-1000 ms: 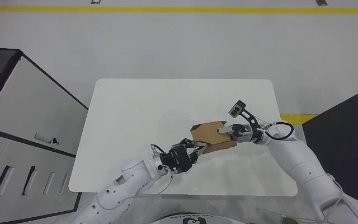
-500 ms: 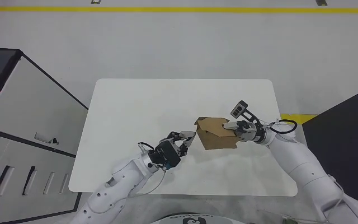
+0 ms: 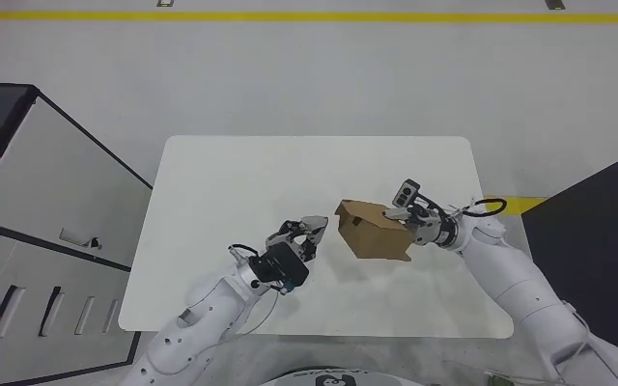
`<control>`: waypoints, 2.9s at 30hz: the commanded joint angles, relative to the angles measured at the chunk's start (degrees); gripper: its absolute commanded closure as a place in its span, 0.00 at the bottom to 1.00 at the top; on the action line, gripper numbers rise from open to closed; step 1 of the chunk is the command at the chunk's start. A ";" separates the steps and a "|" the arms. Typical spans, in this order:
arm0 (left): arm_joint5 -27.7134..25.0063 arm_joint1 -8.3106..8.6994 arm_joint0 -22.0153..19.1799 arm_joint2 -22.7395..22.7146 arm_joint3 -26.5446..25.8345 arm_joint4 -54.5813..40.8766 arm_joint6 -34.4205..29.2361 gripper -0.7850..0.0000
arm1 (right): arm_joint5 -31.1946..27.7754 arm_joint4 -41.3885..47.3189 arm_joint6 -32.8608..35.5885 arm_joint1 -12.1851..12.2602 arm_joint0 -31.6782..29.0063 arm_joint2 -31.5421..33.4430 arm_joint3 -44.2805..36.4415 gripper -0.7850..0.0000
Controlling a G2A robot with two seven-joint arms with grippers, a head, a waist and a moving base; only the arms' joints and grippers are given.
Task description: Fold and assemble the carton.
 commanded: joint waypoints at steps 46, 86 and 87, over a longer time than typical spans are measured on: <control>-0.48 -0.91 -3.31 5.01 1.47 6.57 2.61 1.00 | 1.70 1.08 -0.01 -0.11 1.84 -5.00 1.27 1.00; -0.05 -1.50 -5.68 9.08 1.92 17.36 -0.82 1.00 | 0.89 0.04 -0.01 -0.39 4.11 -7.50 3.01 1.00; -0.03 -1.54 -5.72 9.33 1.88 17.55 -0.98 1.00 | 0.85 0.07 -0.01 -0.37 4.09 -7.56 2.97 1.00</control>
